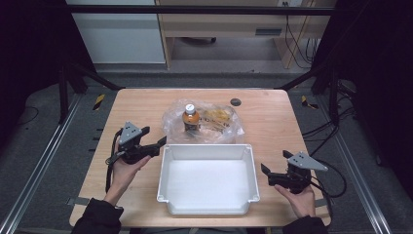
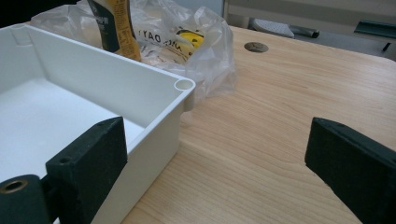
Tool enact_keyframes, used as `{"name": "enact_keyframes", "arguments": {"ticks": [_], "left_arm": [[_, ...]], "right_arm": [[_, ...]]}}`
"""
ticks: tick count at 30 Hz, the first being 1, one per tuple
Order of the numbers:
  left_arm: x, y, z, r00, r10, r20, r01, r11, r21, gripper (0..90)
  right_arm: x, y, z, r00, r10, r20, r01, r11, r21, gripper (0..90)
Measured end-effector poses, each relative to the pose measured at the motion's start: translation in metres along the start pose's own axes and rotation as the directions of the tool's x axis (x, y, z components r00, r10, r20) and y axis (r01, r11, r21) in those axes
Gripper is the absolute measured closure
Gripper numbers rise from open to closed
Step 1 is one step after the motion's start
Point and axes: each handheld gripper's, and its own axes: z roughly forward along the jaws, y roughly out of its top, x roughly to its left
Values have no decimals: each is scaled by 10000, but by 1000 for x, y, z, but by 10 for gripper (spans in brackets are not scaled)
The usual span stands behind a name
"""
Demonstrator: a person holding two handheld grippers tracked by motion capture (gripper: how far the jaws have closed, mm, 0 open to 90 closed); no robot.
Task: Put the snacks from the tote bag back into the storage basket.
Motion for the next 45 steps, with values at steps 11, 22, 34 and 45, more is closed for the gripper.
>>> {"name": "enact_keyframes", "arguments": {"ticks": [11, 22, 34, 45], "left_arm": [[-3, 8, 8, 9999, 101, -9, -101, 9999, -27, 239], [-9, 20, 18, 9999, 143, 61, -141, 9996, -241, 243], [-13, 31, 27, 9998, 207, 44, -205, 9992, -346, 255], [-20, 39, 39, 9993, 356, 135, -352, 9990, -276, 261]], "right_arm": [[0, 0, 1, 10000, -15, -41, 15, 10000, 22, 59], [1, 0, 2, 10000, -27, -69, 27, 10000, 35, 59], [1, 0, 2, 10000, -61, -70, 61, 10000, 35, 59], [1, 0, 3, 10000, -35, -93, 35, 10000, 65, 60]]}}
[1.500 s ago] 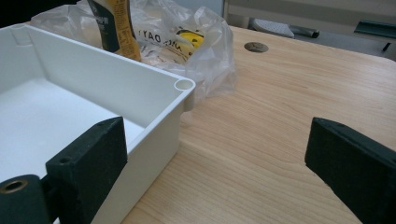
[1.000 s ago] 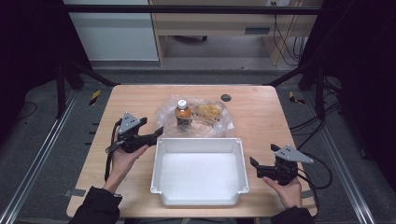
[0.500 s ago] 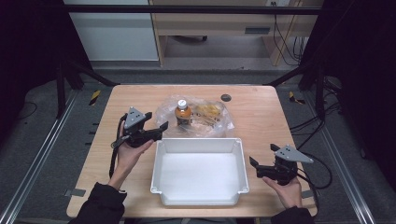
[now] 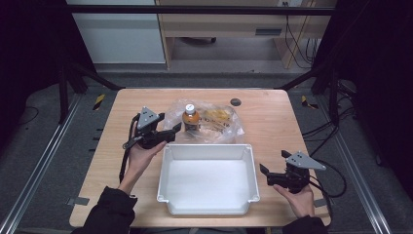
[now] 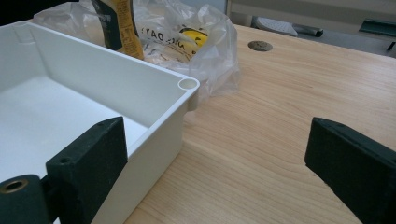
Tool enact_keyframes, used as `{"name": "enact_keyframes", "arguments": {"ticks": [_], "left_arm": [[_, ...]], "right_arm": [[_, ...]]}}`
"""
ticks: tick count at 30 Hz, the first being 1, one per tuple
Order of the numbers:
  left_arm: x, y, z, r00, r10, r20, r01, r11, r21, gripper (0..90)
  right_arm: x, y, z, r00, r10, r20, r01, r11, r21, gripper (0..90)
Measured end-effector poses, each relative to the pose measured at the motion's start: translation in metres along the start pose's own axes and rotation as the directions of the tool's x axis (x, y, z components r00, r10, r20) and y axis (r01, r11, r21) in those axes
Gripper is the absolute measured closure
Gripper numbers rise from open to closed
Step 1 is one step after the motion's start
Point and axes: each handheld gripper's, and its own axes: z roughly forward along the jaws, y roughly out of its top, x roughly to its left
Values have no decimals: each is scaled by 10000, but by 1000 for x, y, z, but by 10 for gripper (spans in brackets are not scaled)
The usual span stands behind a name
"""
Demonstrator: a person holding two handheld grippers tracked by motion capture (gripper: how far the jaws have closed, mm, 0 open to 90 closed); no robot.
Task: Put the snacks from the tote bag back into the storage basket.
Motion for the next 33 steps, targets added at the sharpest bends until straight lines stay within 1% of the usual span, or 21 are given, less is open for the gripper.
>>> {"name": "enact_keyframes", "arguments": {"ticks": [4, 9, 12, 21, 24, 25, 33], "left_arm": [[-3, 3, 5, 9999, 105, 12, -105, 9999, 39, 263], [-3, 6, 9, 9999, 90, -74, -90, 10000, 36, 263], [-3, 8, 13, 9999, 12, -100, -13, 10000, -72, 264], [-1, 6, 21, 9997, -103, -203, 101, 9999, -66, 264], [-2, 5, 25, 9997, -23, -244, 23, 10000, 5, 264], [-3, 4, 27, 9997, -9, -250, 10, 10000, 25, 264], [-5, 3, 37, 9993, 3, -370, -2, 10000, 22, 266]], "right_arm": [[0, 0, 0, 10000, -9, -10, 9, 10000, -18, 60], [0, 0, 0, 10000, -14, -26, 14, 10000, -4, 61], [0, 0, 1, 10000, -16, -40, 15, 10000, -14, 61], [0, 1, 1, 10000, 36, -61, -36, 9999, -99, 61], [0, 2, 1, 10000, 2, -60, -2, 9999, -134, 62], [1, 2, 1, 9999, 61, -101, -63, 9999, -151, 62], [0, 2, 2, 9999, 89, -86, -90, 9998, -192, 62]]}}
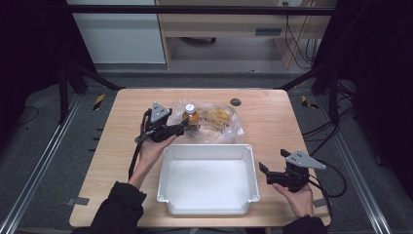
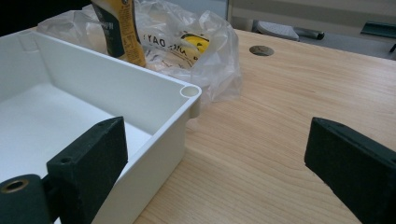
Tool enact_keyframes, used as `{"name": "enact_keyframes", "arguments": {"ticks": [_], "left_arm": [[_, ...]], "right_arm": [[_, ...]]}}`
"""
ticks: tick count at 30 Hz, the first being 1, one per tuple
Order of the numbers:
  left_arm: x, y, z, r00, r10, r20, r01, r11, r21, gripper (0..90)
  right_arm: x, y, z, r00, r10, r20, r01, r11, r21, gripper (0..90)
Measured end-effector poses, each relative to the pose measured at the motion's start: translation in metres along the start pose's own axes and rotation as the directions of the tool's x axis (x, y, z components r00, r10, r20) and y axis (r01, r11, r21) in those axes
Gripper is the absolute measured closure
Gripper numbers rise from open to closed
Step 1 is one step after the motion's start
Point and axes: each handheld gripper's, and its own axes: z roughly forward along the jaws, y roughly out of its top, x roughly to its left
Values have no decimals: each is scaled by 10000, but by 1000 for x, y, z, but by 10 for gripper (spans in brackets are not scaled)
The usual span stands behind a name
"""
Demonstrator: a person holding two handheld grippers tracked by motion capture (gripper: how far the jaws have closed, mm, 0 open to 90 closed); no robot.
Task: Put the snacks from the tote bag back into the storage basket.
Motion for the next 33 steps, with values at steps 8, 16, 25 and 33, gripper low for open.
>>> {"name": "enact_keyframes", "arguments": {"ticks": [8, 16, 25, 33], "left_arm": [[-5, 7, 8, 9999, 158, -56, -157, 9999, 17, 266], [-7, 7, 16, 9998, 191, -97, -191, 9998, -49, 266], [-6, 4, 27, 9997, 81, -213, -83, 9999, -89, 284], [-6, 1, 35, 9997, -11, -234, 11, 10000, 5, 318]], "right_arm": [[0, 0, -1, 10000, 27, -2, -27, 10000, -26, 62], [0, 0, 0, 10000, 61, -7, -61, 10000, -22, 63], [0, 0, 0, 10000, 54, -30, -54, 10000, 47, 64], [0, 0, 0, 10000, 28, -55, -28, 10000, 53, 64]]}}
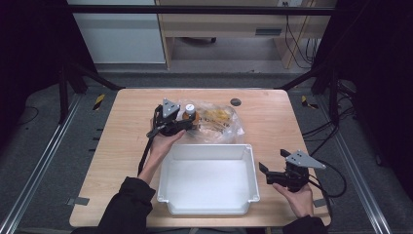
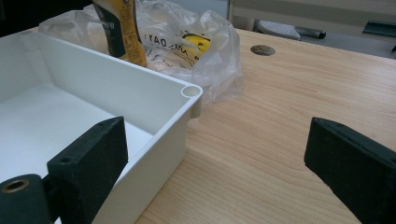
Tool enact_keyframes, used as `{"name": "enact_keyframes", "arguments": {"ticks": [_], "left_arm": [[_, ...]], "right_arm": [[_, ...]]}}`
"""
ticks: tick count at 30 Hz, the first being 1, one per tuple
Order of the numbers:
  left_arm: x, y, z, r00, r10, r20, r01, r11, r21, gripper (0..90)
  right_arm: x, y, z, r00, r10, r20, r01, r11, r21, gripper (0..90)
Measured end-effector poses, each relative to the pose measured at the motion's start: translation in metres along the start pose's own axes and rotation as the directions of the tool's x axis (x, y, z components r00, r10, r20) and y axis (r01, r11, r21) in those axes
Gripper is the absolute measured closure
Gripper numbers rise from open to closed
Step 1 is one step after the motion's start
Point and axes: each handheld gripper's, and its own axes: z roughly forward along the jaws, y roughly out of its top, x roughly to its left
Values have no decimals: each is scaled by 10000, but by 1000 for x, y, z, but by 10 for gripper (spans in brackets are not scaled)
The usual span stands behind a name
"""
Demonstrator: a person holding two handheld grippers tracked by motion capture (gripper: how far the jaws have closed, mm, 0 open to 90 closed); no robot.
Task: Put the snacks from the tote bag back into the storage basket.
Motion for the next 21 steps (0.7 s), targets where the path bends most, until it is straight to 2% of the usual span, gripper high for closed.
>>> {"name": "enact_keyframes", "arguments": {"ticks": [21], "left_arm": [[2, 1, 16, 10000, 9, -98, -8, 10000, 95, 483]], "right_arm": [[0, 0, 0, 10000, -42, -19, 42, 10000, 14, 66]]}}
